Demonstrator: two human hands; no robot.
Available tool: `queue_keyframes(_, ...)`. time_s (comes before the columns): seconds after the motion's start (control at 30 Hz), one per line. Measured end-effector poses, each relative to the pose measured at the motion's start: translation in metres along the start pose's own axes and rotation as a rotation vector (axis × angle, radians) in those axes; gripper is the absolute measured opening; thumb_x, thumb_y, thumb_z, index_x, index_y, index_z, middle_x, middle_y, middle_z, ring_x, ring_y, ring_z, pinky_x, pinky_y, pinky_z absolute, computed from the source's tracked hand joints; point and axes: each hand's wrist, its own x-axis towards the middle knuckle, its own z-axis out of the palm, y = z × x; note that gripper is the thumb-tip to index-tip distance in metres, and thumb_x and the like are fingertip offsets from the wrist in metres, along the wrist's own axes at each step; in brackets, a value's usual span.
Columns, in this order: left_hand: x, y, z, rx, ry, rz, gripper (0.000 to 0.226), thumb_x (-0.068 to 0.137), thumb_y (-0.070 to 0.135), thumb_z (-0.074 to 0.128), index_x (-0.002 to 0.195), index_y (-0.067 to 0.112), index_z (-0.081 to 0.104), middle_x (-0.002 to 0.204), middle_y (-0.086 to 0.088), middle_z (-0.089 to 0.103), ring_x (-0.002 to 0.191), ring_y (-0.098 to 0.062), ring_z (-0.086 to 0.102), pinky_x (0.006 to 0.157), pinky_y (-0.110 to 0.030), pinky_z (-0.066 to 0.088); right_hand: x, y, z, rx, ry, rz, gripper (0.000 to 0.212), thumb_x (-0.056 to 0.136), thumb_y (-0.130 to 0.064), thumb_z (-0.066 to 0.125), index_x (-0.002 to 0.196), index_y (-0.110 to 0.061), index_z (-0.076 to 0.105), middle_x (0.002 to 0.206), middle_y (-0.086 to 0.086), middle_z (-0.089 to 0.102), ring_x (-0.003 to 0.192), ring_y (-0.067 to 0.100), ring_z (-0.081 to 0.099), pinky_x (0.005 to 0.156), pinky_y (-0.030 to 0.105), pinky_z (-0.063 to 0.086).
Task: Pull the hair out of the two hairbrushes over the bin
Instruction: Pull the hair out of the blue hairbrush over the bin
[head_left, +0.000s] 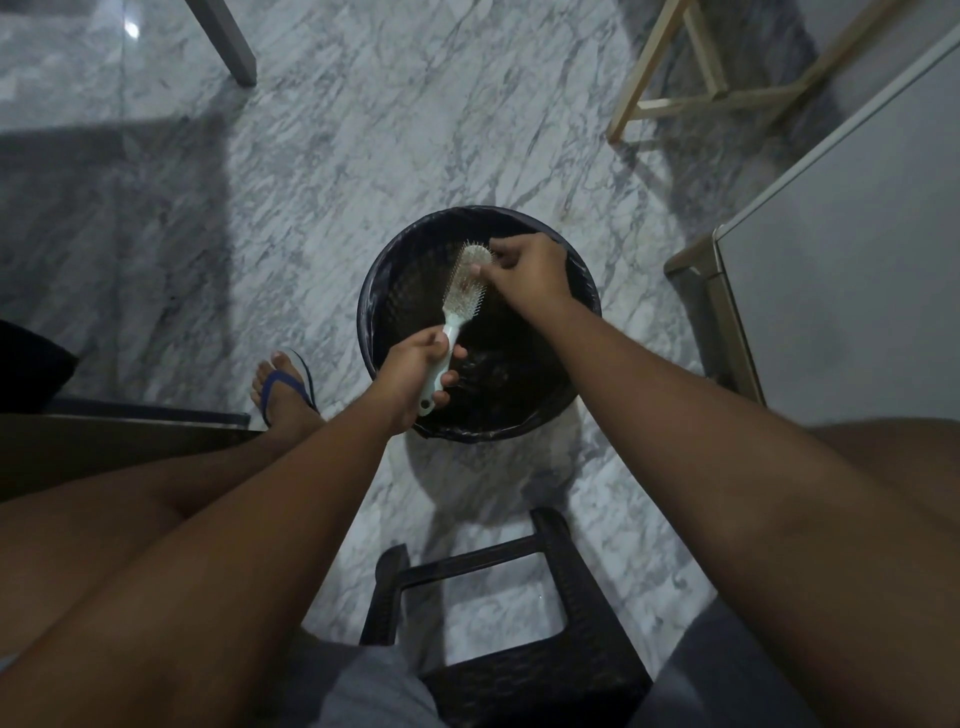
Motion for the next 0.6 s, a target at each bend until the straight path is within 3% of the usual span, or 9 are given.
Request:
queue_keyframes(0.1, 0.001, -0.001, -0.002, 0.011, 0.004, -0.005, 0.031, 0.102, 0.017, 0.041, 0.129, 0.013, 0.056, 0.096, -0.005, 0.060, 0.055, -0.011, 0.043, 0.042, -0.022, 0.031, 0.004, 0.000, -0.002, -0.012, 0.009, 0.023, 0.020, 0.078, -0.024, 0.083, 0.092, -0.011, 0.079, 0.089, 0.004, 0.076, 0.083, 0.013, 0.071, 0.086, 0.029, 0.058)
queue_keyframes(0.17, 0.001, -0.001, -0.002, 0.005, 0.019, -0.015, 0.029, 0.103, 0.017, 0.041, 0.126, 0.012, 0.057, 0.097, -0.005, 0.059, 0.056, -0.011, 0.043, 0.042, -0.022, 0.032, 0.004, -0.002, -0.005, -0.039, 0.021, -0.011, 0.012, 0.083, -0.022, 0.078, 0.088, -0.011, 0.079, 0.086, 0.003, 0.076, 0.081, 0.013, 0.069, 0.082, 0.029, 0.058)
queue_keyframes(0.33, 0.000, -0.002, -0.002, -0.045, 0.073, -0.063, 0.020, 0.103, 0.017, 0.040, 0.103, 0.011, 0.059, 0.096, -0.005, 0.057, 0.054, -0.010, 0.042, 0.041, -0.021, 0.031, 0.000, -0.015, -0.011, 0.113, 0.249, -0.236, 0.012, 0.088, -0.022, 0.070, 0.086, -0.011, 0.075, 0.080, 0.000, 0.073, 0.078, 0.012, 0.067, 0.076, 0.027, 0.055)
queue_keyframes(0.43, 0.000, -0.003, -0.001, -0.095, 0.097, -0.075, 0.020, 0.103, 0.017, 0.039, 0.103, 0.012, 0.059, 0.093, -0.004, 0.057, 0.054, -0.009, 0.043, 0.041, -0.021, 0.031, 0.001, -0.017, -0.015, 0.187, 0.418, -0.344, 0.014, 0.089, -0.021, 0.067, 0.085, -0.009, 0.071, 0.082, 0.001, 0.070, 0.079, 0.015, 0.065, 0.074, 0.027, 0.054)
queue_keyframes(0.53, -0.002, -0.001, 0.000, -0.102, 0.094, -0.063, 0.019, 0.103, 0.016, 0.039, 0.102, 0.014, 0.058, 0.092, -0.003, 0.057, 0.053, -0.010, 0.042, 0.041, -0.021, 0.030, -0.003, -0.011, -0.017, 0.213, 0.527, -0.322, 0.012, 0.091, -0.015, 0.063, 0.086, -0.005, 0.067, 0.085, 0.005, 0.067, 0.080, 0.017, 0.062, 0.072, 0.026, 0.052)
queue_keyframes(0.6, -0.003, 0.001, 0.000, -0.116, 0.079, -0.053, 0.020, 0.103, 0.016, 0.039, 0.100, 0.014, 0.058, 0.091, -0.003, 0.057, 0.053, -0.010, 0.043, 0.041, -0.021, 0.031, -0.003, 0.002, -0.015, 0.122, 0.441, -0.177, 0.009, 0.092, -0.009, 0.058, 0.089, -0.005, 0.065, 0.091, 0.009, 0.067, 0.086, 0.020, 0.063, 0.076, 0.028, 0.052)
